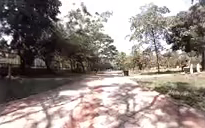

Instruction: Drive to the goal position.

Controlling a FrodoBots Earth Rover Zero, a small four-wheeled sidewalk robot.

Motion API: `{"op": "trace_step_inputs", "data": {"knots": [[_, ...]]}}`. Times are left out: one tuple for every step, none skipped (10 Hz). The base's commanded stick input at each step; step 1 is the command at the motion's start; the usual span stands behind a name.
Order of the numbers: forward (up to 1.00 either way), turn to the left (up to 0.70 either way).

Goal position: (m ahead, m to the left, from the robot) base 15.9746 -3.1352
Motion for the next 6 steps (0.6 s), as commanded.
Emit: {"op": "trace_step_inputs", "data": {"knots": [[0.7,0.0],[0.7,0.0],[0.7,0.0],[0.7,0.0],[0.7,0.0],[0.7,0.0]]}}
